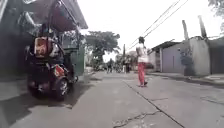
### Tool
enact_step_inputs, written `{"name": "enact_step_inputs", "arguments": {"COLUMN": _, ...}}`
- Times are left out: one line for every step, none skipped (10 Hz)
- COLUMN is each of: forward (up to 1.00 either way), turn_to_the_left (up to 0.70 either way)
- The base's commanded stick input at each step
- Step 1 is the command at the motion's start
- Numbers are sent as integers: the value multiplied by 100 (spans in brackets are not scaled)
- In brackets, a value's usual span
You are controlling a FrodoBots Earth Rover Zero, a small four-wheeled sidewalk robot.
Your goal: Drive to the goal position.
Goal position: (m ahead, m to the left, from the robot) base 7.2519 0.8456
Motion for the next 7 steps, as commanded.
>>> {"name": "enact_step_inputs", "arguments": {"forward": 70, "turn_to_the_left": 0}}
{"name": "enact_step_inputs", "arguments": {"forward": 70, "turn_to_the_left": 0}}
{"name": "enact_step_inputs", "arguments": {"forward": 70, "turn_to_the_left": 0}}
{"name": "enact_step_inputs", "arguments": {"forward": 70, "turn_to_the_left": 0}}
{"name": "enact_step_inputs", "arguments": {"forward": 70, "turn_to_the_left": 0}}
{"name": "enact_step_inputs", "arguments": {"forward": 70, "turn_to_the_left": 0}}
{"name": "enact_step_inputs", "arguments": {"forward": 70, "turn_to_the_left": 0}}
